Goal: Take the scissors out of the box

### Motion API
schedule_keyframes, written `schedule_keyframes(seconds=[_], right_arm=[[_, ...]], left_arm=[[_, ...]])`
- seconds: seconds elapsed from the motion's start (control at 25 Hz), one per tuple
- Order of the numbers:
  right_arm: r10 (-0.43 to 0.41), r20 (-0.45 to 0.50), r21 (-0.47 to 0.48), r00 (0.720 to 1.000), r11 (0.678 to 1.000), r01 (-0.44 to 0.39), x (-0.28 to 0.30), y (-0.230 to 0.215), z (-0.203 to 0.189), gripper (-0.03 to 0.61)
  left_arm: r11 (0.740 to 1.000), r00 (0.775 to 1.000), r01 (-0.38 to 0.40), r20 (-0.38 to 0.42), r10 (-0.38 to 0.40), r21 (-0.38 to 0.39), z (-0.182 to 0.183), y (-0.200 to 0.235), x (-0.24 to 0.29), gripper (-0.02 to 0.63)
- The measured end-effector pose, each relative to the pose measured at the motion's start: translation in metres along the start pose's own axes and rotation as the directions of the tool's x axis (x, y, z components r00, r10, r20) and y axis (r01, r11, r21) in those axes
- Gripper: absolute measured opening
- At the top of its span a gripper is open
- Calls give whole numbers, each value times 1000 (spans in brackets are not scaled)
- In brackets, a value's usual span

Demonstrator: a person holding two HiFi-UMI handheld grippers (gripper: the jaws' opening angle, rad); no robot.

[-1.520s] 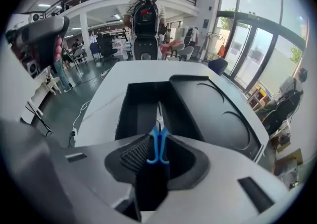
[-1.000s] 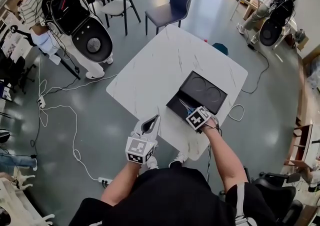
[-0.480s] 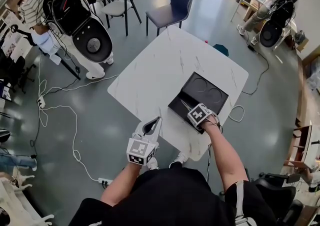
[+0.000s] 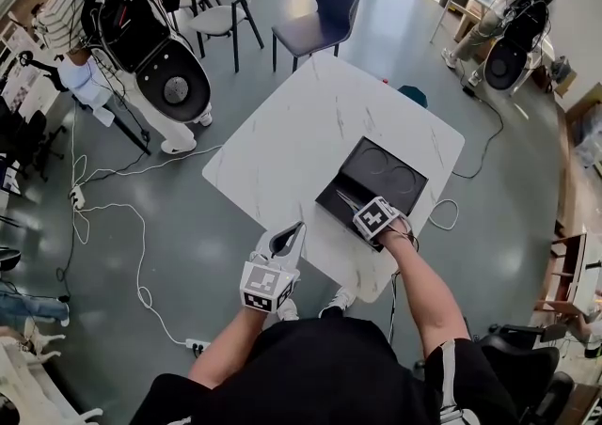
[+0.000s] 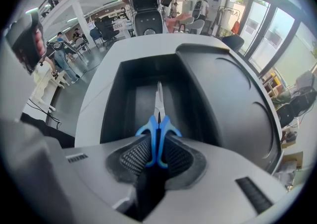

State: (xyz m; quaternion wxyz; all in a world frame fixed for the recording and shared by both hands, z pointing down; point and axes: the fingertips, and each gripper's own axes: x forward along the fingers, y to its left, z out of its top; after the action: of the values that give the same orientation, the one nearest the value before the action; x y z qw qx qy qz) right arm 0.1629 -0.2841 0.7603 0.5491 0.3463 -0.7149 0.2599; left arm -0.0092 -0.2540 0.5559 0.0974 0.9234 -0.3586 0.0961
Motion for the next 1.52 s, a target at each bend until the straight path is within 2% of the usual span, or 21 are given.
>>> schedule_keyframes(seconds=[0.24,0.4,0.52,0.68,0.88,1.0,1.2,1.4,1.52], right_arm=[[-104,124,-81,987,990,115,-36,3,14,91],[-177,211,-84,961,977,198,-62,5,20,91],[-228,284,-65,931,964,256,-83,9,20,91],[-299,405,-39,864,939,343,-111,17,24,91],[-336,525,38,782,927,373,-144,30,27,91],[-339,600,105,725,931,348,-165,37,29,91],[-351,714,239,605,935,261,-200,47,33,91],[-373,769,320,519,927,194,-224,61,35,92],[-400,796,381,455,914,139,-236,68,29,92]], left_arm=[[999,1000,-10,-8,9,-40,-5,3,-4,9],[999,1000,3,-11,-3,-42,-7,-3,-1,9],[999,1000,15,-4,-16,-34,-3,-9,3,9],[999,1000,28,-2,-28,-18,0,-10,5,9],[999,999,32,6,-32,-16,4,-8,5,9],[999,999,37,11,-36,-15,6,-10,5,9],[999,999,40,21,-40,-7,9,-13,5,9],[997,997,69,20,-69,33,15,-20,3,9],[997,997,71,32,-72,33,19,-22,1,9]])
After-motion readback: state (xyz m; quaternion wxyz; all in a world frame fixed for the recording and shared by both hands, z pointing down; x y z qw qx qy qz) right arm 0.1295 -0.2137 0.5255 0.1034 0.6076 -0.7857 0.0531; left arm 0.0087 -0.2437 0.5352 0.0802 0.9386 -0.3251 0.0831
